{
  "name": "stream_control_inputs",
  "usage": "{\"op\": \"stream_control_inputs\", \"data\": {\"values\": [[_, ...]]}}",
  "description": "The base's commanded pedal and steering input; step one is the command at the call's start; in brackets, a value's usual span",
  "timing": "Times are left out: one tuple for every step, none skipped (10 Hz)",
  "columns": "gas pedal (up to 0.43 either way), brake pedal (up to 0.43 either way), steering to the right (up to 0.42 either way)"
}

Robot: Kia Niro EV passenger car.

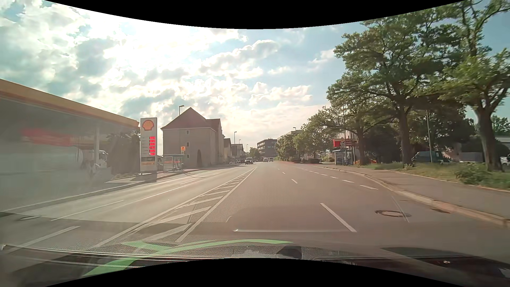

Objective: Follow the waypoints while adhering to traffic rules and regulations

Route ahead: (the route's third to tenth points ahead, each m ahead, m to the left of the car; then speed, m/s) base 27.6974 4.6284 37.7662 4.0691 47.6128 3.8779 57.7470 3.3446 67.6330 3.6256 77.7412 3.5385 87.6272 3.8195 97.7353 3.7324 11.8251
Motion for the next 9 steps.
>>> {"op": "stream_control_inputs", "data": {"values": [[0.157,0.0,-0.01],[0.157,0.0,-0.01],[0.157,0.0,-0.009],[0.157,0.0,-0.009],[0.157,0.0,-0.007],[0.157,0.0,-0.005],[0.157,0.0,-0.002],[0.157,0.0,-0.002],[0.157,0.0,-0.002]]}}
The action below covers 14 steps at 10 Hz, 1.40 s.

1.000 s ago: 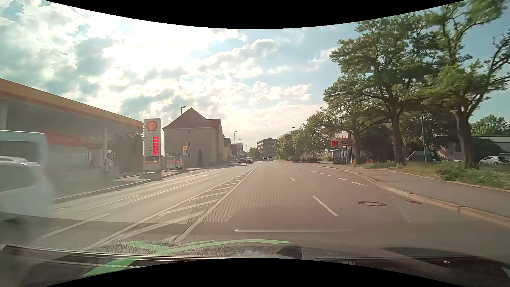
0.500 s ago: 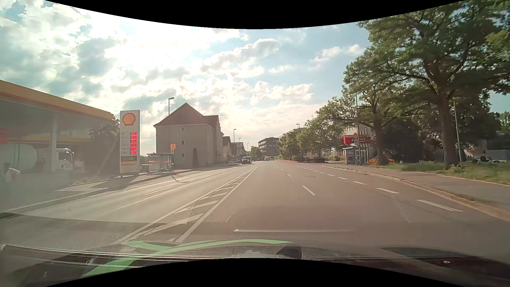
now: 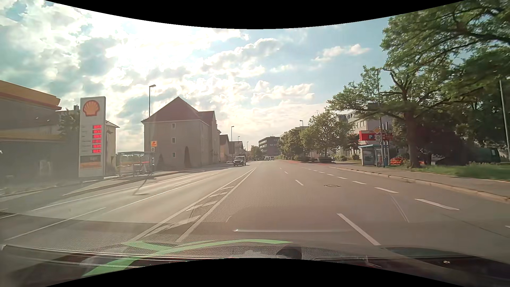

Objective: Follow the waypoints while adhering to traffic rules and regulations

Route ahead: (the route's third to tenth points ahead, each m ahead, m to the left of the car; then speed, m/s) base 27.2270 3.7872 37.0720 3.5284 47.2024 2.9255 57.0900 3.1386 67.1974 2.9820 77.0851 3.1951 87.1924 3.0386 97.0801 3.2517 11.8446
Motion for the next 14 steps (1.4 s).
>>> {"op": "stream_control_inputs", "data": {"values": [[0.157,0.0,-0.002],[0.157,0.0,-0.002],[0.157,0.0,-0.002],[0.157,0.0,-0.004],[0.157,0.0,-0.005],[0.157,0.0,-0.007],[0.157,0.0,-0.007],[0.157,0.0,-0.007],[0.15,0.0,-0.007],[0.15,0.0,-0.007],[0.15,0.0,-0.005],[0.15,0.0,-0.007],[0.15,0.0,-0.01],[0.15,0.0,-0.009]]}}
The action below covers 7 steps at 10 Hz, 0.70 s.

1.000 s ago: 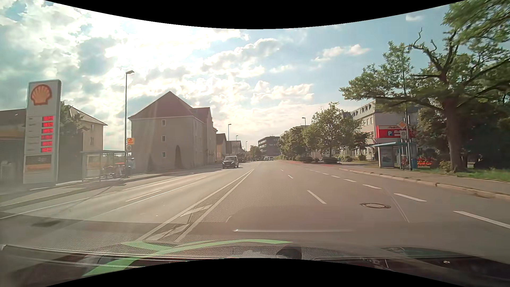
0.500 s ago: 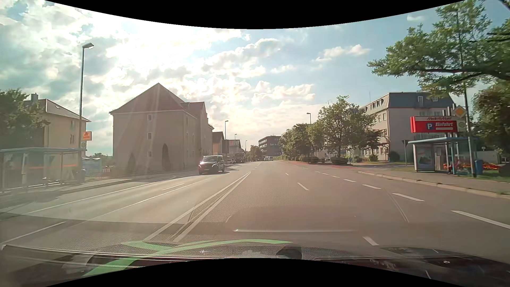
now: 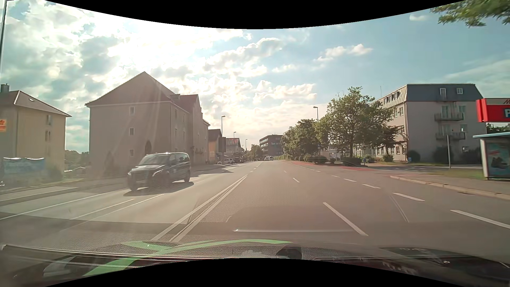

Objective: Follow the waypoints while adhering to traffic rules and regulations

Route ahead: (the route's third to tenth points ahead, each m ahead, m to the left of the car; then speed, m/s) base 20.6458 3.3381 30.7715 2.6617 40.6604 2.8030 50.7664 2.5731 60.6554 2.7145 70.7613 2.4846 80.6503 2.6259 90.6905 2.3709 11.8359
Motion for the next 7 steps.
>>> {"op": "stream_control_inputs", "data": {"values": [[0.157,0.0,-0.005],[0.157,0.0,-0.003],[0.157,0.0,-0.003],[0.157,0.0,-0.004],[0.157,0.0,-0.003],[0.157,0.0,-0.003],[0.157,0.0,-0.004]]}}
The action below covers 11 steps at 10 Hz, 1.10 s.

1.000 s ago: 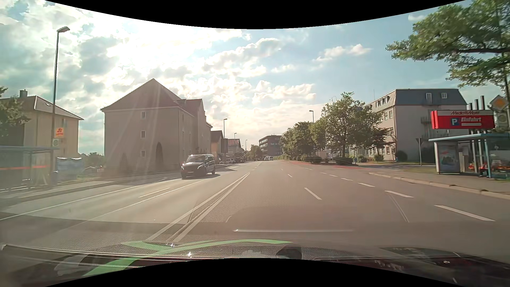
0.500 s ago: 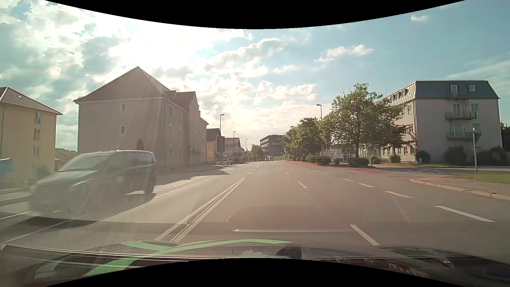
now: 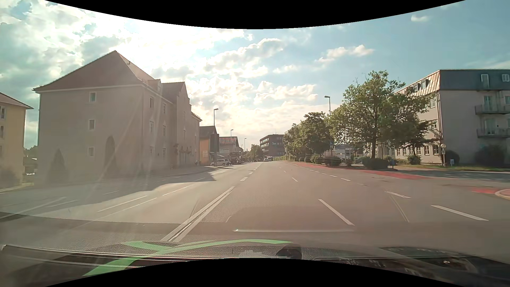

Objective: Follow the waypoints while adhering to traffic rules and regulations

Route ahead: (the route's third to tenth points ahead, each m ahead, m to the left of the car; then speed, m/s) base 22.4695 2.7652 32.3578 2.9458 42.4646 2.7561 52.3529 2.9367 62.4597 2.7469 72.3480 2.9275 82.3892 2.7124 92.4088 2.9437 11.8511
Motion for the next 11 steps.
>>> {"op": "stream_control_inputs", "data": {"values": [[0.157,0.0,-0.003],[0.177,0.0,-0.003],[0.209,0.0,-0.003],[0.209,0.0,-0.003],[0.209,0.0,-0.003],[0.197,0.0,-0.003],[0.197,0.0,-0.003],[0.197,0.0,-0.003],[0.197,0.0,-0.003],[0.177,0.0,-0.003],[0.157,0.0,-0.003]]}}
